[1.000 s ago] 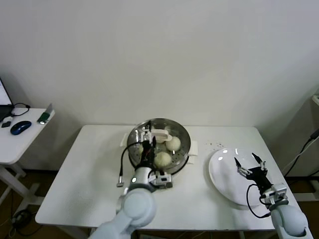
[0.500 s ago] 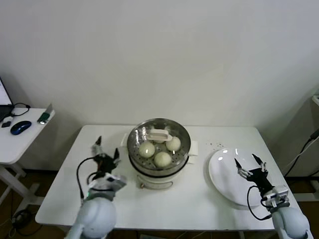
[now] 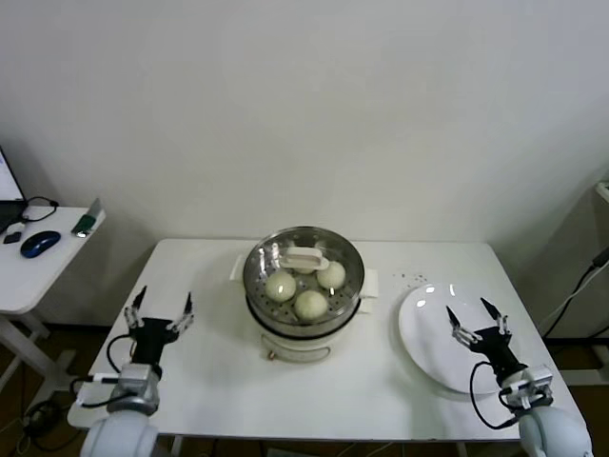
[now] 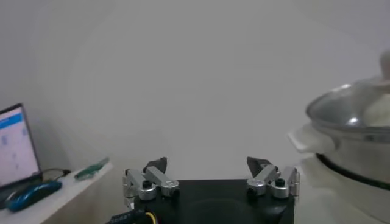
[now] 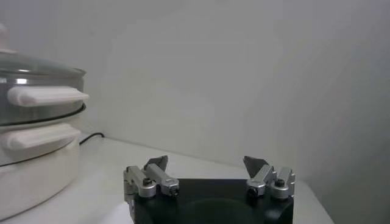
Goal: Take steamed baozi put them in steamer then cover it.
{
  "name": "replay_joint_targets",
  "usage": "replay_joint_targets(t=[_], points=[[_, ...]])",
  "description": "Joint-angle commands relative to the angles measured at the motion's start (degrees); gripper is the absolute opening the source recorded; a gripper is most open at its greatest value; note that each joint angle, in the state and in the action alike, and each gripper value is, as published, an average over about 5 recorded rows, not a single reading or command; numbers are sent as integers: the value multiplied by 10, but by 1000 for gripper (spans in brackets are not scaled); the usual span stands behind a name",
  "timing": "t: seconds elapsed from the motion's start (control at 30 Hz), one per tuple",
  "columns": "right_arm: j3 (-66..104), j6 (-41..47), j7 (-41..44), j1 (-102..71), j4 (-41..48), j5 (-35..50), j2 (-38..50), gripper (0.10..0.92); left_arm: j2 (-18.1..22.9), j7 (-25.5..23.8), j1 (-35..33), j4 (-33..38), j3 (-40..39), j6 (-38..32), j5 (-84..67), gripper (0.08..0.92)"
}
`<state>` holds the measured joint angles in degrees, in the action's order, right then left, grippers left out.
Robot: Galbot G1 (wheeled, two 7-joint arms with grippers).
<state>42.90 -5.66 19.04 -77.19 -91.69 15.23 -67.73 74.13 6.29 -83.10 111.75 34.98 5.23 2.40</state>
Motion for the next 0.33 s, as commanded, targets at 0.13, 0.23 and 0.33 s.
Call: replay_joint_targets(t=[0.13, 0.23, 0.33], points=[[0, -8, 3, -9, -8, 5, -6, 823, 11, -31, -43, -58, 76, -149, -112, 823], [0, -8, 3, -9, -9, 6, -5, 823, 11, -36, -41, -53, 76, -137, -108, 823], [1, -8, 3, -8, -8, 6, -5, 823, 10, -40, -41, -48, 75, -128, -106, 823]])
